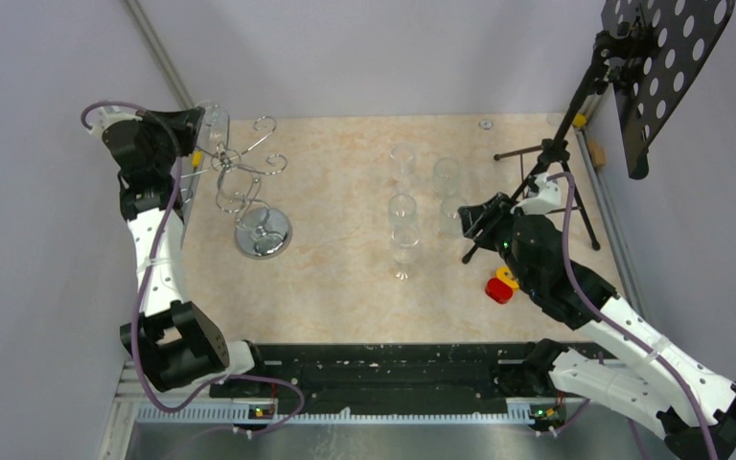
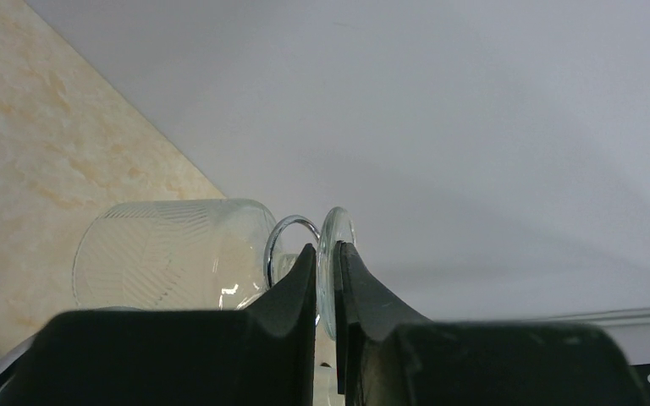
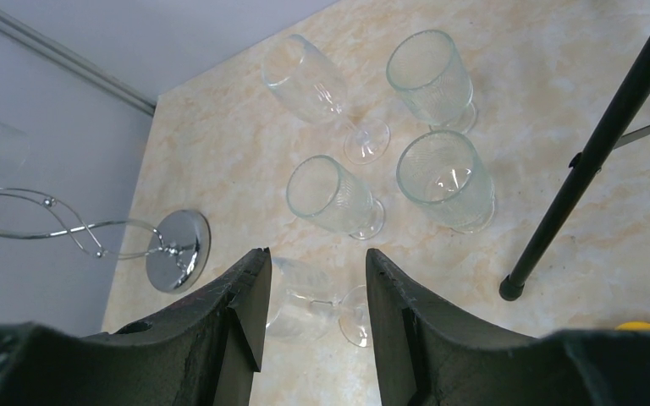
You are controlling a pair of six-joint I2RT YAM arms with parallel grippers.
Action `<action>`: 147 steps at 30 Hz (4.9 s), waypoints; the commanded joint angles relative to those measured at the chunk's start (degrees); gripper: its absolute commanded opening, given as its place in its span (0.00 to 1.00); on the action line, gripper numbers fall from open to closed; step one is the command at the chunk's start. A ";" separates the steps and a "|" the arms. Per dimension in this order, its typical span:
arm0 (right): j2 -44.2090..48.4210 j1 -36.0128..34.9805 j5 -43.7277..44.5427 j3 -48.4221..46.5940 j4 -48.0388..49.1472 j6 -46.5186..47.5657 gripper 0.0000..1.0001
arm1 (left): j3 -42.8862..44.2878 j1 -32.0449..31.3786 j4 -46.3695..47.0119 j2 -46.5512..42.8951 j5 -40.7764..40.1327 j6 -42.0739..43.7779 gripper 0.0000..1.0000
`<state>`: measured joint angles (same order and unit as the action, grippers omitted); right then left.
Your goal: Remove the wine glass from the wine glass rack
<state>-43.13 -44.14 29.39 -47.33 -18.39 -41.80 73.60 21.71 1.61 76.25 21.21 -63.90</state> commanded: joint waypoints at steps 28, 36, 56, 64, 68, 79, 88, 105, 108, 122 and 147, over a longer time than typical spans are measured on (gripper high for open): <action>0.24 -0.50 -0.39 -0.65 2.01 0.17 0.47 | 3.71 -0.21 22.32 8.20 9.94 -7.27 0.00; -0.02 -0.46 -0.42 -0.83 2.07 0.30 0.47 | 4.02 -0.10 18.82 6.59 15.69 -9.73 0.00; -0.02 -0.46 -0.63 -0.83 2.43 0.30 0.47 | 8.66 2.40 -2.81 0.95 11.20 1.40 0.00; 0.05 -0.51 -0.62 -0.74 2.31 0.26 0.47 | 11.49 3.36 -6.73 0.63 7.64 4.34 0.00; 0.11 -0.44 -0.55 -0.74 2.34 0.22 0.47 | 12.19 4.13 -6.70 0.53 6.65 4.53 0.00; 0.19 -0.49 -0.78 -0.83 2.08 0.17 0.47 | 13.07 5.68 1.43 2.07 5.47 4.66 0.00; 0.48 -0.49 -0.98 -0.83 2.14 0.21 0.47 | 12.69 5.66 11.07 3.58 6.09 4.74 0.00; 0.96 -0.50 -6.66 -0.22 6.52 4.95 0.66 | 11.94 5.71 20.27 -4.22 11.39 1.21 0.00; 1.25 -0.50 -9.30 0.09 8.81 6.94 0.70 | 12.24 5.70 26.51 -4.33 16.38 -7.01 0.00; -2.14 -0.50 -24.65 -0.46 25.68 8.77 0.77 | 10.15 -14.59 44.78 -1.87 22.44 -38.16 0.00; -20.38 -0.66 -48.60 -4.40 83.98 -10.56 0.70 | -11.13 -43.22 57.14 -13.71 9.93 -54.50 0.00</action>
<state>-61.41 -44.14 -12.29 -48.90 48.27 -46.87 64.29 -20.27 52.71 66.41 35.44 -116.29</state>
